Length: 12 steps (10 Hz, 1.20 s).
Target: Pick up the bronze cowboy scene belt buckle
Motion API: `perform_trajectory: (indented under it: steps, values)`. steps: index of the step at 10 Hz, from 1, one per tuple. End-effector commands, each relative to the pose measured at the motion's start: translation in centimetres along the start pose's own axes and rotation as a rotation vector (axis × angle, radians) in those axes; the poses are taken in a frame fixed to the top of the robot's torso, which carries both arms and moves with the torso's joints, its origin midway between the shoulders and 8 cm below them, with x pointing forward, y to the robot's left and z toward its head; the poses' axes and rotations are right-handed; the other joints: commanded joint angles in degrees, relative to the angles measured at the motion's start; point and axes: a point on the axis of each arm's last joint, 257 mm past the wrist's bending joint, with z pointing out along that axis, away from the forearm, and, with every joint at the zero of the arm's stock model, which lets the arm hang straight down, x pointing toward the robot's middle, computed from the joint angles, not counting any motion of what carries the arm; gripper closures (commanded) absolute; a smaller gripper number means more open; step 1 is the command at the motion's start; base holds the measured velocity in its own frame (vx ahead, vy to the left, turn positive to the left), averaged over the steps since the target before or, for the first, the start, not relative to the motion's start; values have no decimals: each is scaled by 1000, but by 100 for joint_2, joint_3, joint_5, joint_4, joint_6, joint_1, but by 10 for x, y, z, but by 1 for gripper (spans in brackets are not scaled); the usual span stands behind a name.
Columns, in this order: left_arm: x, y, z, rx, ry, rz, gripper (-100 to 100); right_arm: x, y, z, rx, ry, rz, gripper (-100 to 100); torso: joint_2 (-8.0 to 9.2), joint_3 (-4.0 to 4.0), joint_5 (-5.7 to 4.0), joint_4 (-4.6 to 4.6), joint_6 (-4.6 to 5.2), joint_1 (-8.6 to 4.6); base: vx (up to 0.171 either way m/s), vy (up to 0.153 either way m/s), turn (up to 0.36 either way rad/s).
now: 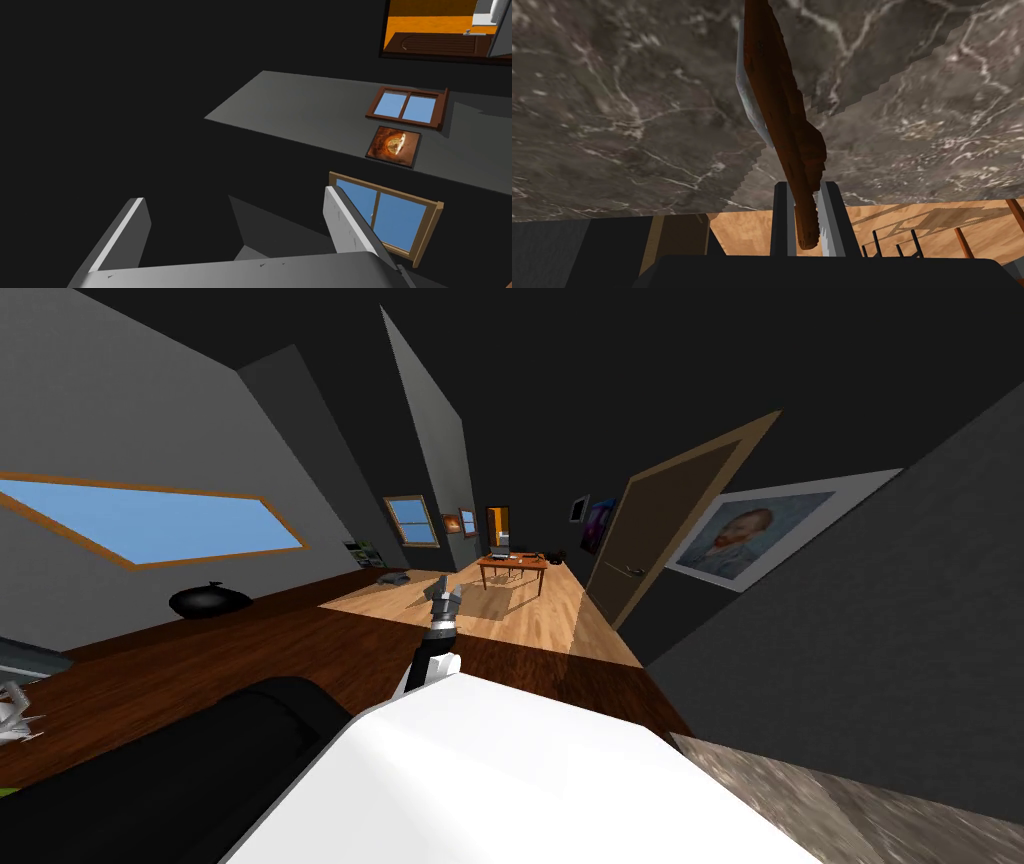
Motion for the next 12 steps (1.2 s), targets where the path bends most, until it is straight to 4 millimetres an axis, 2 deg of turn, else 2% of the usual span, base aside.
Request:
perform_trajectory:
  steps: [1,2,3,5,6,7,8,9,10,11,12]
  values:
    - [0,0,0,0,0,0,0,-7,2,4,-19,5,-39,100,0,0,0,0,0,0,130,25,-298]
    - [0,0,0,0,0,0,0,-20,4,7,-25,-10,-63,100,-7,-4,-2,-1,-16,2,67,15,-40]
    - [0,0,0,0,0,0,0,-7,3,4,-38,23,-67,100,-2,-1,-1,2,-31,-2,135,12,-315]
    - [0,0,0,0,0,0,0,-30,6,11,-49,6,-125,100,-13,-8,-3,-3,-14,-5,93,12,-195]
    - [0,0,0,0,0,0,0,-23,5,9,-64,34,-137,100,-1,-2,-6,0,-28,-9,113,40,-369]
    - [0,0,0,0,0,0,0,-35,6,12,-69,27,-169,100,-5,-4,-2,-3,2,1,123,45,-361]
    - [0,0,0,0,0,0,0,-48,7,15,-71,12,-191,100,-7,-5,-1,-3,-10,4,52,14,-34]
    - [0,0,0,0,0,0,0,-49,7,15,-71,9,-192,100,-1,-1,0,1,-29,-3,7,-11,88]
    - [0,0,0,0,0,0,0,-40,10,15,-95,42,-200,100,9,4,-3,3,-28,-15,104,2,-311]
    - [0,0,0,0,0,0,0,-55,7,16,-88,33,-237,100,0,-1,-3,-1,8,-14,131,37,-442]
    - [0,0,0,0,0,0,0,-65,8,18,-89,21,-254,100,-2,-2,0,-1,4,-2,54,35,-82]
